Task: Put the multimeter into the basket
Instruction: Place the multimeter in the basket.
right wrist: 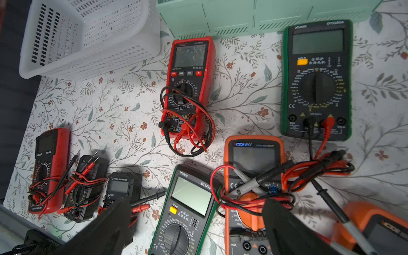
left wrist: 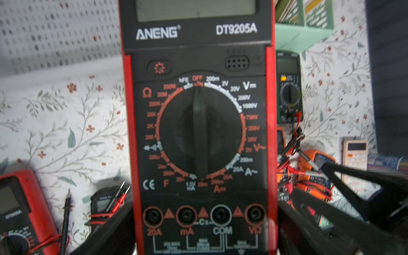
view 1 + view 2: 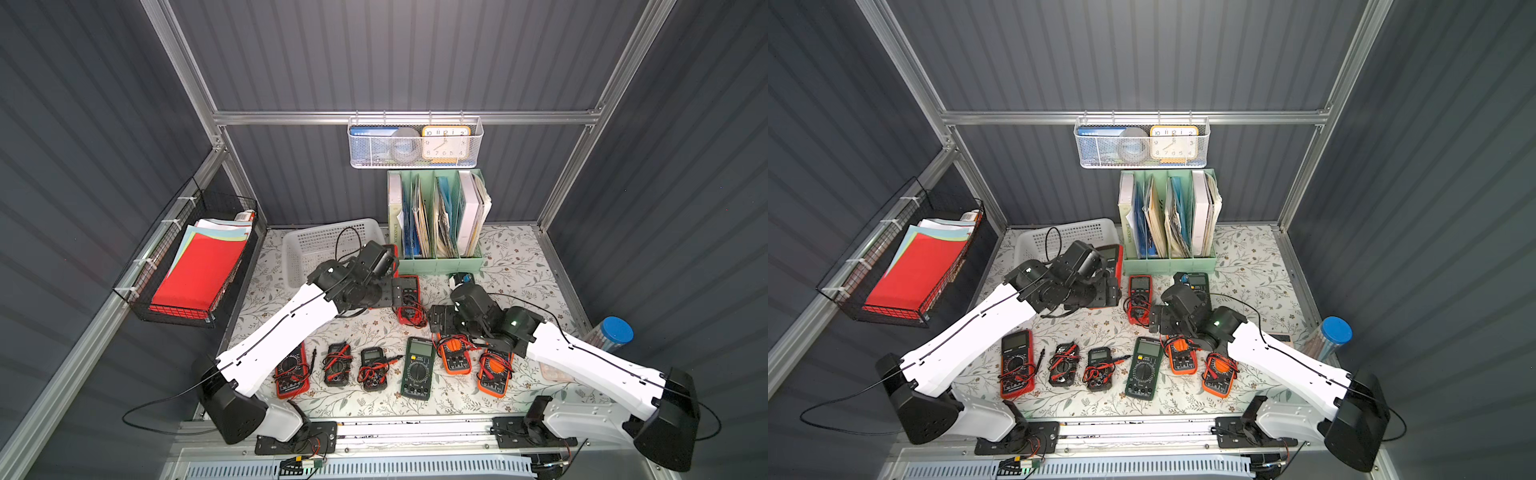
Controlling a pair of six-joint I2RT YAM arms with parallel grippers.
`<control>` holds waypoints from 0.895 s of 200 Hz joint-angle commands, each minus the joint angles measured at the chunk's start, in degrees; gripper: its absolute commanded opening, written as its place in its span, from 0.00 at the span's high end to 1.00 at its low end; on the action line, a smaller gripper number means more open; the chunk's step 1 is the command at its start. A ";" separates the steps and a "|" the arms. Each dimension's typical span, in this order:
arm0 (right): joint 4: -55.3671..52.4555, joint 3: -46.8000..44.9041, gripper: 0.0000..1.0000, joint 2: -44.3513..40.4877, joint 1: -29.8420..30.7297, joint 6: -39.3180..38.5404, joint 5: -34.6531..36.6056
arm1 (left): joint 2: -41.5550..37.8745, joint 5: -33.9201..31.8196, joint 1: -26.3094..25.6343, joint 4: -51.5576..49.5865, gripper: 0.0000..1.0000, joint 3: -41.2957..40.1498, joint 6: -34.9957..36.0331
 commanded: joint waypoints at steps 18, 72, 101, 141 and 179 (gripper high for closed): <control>0.14 1.40 0.01 -0.32 -0.12 -0.19 -0.24 | 6.33 -0.83 7.36 0.82 1.00 6.86 6.27; 0.45 1.20 0.01 0.03 -0.12 0.16 -0.38 | 17.73 -0.77 14.43 1.50 1.00 15.80 9.59; 0.95 1.31 0.01 0.24 -0.12 0.59 -0.83 | 24.11 0.53 17.48 3.17 1.00 18.23 9.08; 2.17 1.39 0.01 0.47 -0.12 1.13 -1.89 | 32.88 1.79 20.89 3.95 1.00 21.66 8.36; 2.84 2.41 0.01 2.26 -0.05 1.26 -2.71 | 38.31 2.21 21.18 4.10 1.00 24.65 8.22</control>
